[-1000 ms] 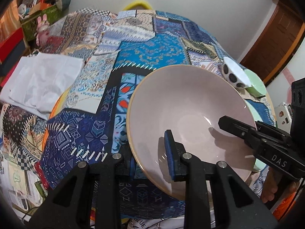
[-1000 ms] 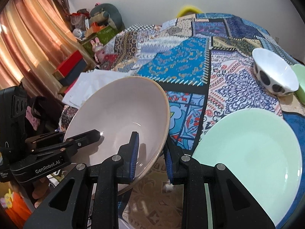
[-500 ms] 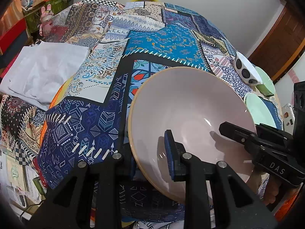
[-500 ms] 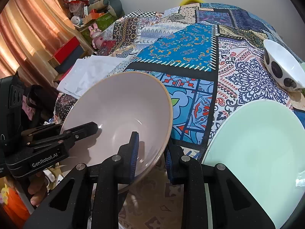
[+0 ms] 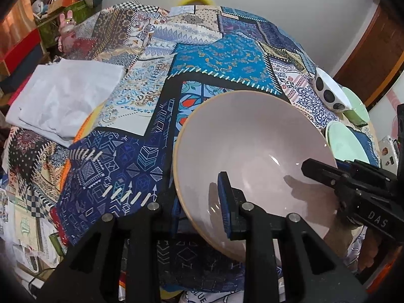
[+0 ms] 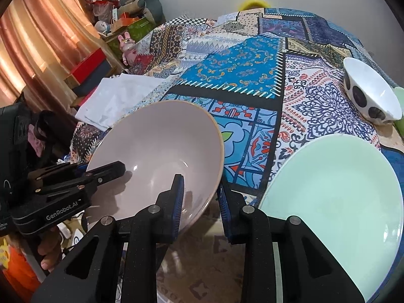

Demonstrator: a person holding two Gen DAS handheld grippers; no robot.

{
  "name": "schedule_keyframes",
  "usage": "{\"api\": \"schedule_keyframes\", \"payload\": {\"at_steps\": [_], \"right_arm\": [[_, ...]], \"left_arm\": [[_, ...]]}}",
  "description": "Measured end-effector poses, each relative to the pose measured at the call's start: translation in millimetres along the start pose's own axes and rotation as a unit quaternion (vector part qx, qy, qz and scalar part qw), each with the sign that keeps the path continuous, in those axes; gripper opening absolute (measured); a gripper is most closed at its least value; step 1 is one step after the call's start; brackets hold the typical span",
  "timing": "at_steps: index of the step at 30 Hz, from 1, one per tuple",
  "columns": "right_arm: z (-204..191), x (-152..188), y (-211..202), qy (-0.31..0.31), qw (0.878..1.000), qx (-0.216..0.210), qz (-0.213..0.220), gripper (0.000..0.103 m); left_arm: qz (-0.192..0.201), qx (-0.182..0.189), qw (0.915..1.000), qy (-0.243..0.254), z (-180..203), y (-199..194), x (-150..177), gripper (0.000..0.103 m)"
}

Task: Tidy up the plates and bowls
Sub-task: 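Lower the pink bowl onto the mint green plate and open both grippers, then close both grippers on the rim of the white bowl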

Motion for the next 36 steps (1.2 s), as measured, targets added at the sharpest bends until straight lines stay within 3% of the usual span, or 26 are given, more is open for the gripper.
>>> {"api": "schedule_keyframes", "payload": {"at_steps": [5,11,23,29,36], "right_arm": [[3,-4,-12,0.003,1.000,-0.003,0.014,0.027],[5,-16,-43,0.002,0.998,-0.012,0.055,0.033],[55,-45,-109,0.016,0.990,0.021,0.138,0.050],[101,-52,-132,0.028,0.985,0.067,0.157,0.051],[152,-55,-141,0.041,0.979,0.117,0.163,0.051]], "left_arm": [[0.012,-0.010,0.9999,0.002,0,-16,-5,0.027],[0.037,-0.022,0.9990,0.013,8,-41,-17,0.038],[0.119,-0.016,0.9913,0.055,64,-90,-62,0.073],[0.131,0.002,0.9889,0.070,106,-82,-84,0.087],[0.107,0.032,0.9892,0.095,159,-44,-108,0.089]]}}
Point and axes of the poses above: each gripper's, at about its wrist camera, not at the fingertips, and y roughly the way its jaws point, z to its right, x to its underside, the point moved 5 cm from there along y, roughly the way its jaws point, and after that the axes turned 14 degrees about z, right-handed, at the moved point
